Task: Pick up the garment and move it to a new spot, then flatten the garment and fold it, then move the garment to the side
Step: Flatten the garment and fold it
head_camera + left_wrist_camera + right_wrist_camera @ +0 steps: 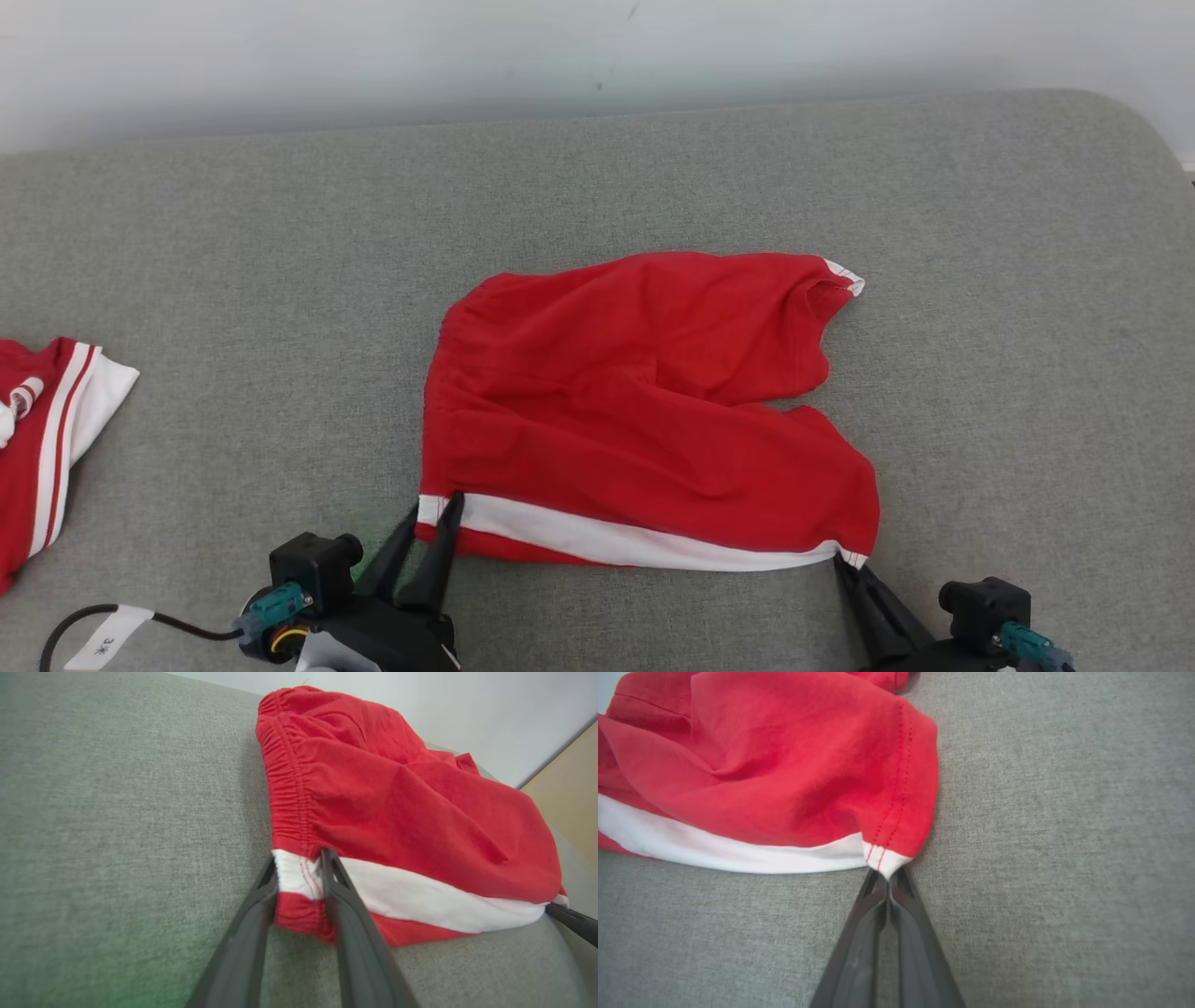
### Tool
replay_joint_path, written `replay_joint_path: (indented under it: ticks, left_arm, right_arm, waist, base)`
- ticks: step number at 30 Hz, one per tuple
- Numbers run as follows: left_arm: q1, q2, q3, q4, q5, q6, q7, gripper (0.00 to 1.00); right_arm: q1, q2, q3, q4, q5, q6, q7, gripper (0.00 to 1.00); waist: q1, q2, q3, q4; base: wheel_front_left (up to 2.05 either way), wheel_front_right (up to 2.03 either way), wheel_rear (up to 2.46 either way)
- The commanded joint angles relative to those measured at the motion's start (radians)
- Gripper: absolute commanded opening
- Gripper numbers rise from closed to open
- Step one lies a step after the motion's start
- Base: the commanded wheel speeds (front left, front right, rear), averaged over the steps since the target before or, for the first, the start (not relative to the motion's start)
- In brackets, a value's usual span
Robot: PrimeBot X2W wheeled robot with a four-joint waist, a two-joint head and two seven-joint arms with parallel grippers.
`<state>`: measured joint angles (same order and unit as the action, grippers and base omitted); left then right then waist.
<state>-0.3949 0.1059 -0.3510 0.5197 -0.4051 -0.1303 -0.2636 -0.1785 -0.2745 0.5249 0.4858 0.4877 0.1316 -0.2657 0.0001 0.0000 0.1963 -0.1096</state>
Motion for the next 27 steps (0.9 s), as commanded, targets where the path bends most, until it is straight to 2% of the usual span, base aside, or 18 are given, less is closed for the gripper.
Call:
replay_joint_path:
  ticks: [1, 15, 21, 27]
  left_arm:
    - [-0.010, 0.007, -0.009, -0.010, -0.017, 0.000, -0.002, 0.00]
    - [0.013, 0.039, -0.034, -0.105, -0.074, 0.000, -0.001, 0.00]
    - [-0.092, 0.105, -0.086, -0.154, -0.105, 0.000, -0.001, 0.00]
    - [-0.253, 0.165, -0.172, -0.102, -0.209, 0.000, -0.002, 0.00]
  right_arm:
    - [0.001, -0.001, -0.010, 0.008, -0.003, -0.002, 0.003, 0.00]
    - [0.001, 0.037, -0.163, -0.139, -0.034, -0.002, 0.001, 0.00]
    - [-0.085, 0.025, -0.157, -0.187, -0.035, -0.002, 0.001, 0.00]
    - [-0.215, 0.000, -0.134, -0.194, -0.013, -0.002, 0.001, 0.00]
  waist:
    - [-0.0001, 0.0000, 0.000, 0.004]
    - [-0.0001, 0.0000, -0.092, 0.052]
    - [-0.0001, 0.0000, -0.146, 0.080]
    - [-0.0001, 0.0000, -0.177, 0.105]
  base:
    - [0.00, 0.00, 0.00]
    - [0.00, 0.00, 0.00]
    - [0.00, 0.00, 0.00]
    - [0.00, 0.00, 0.00]
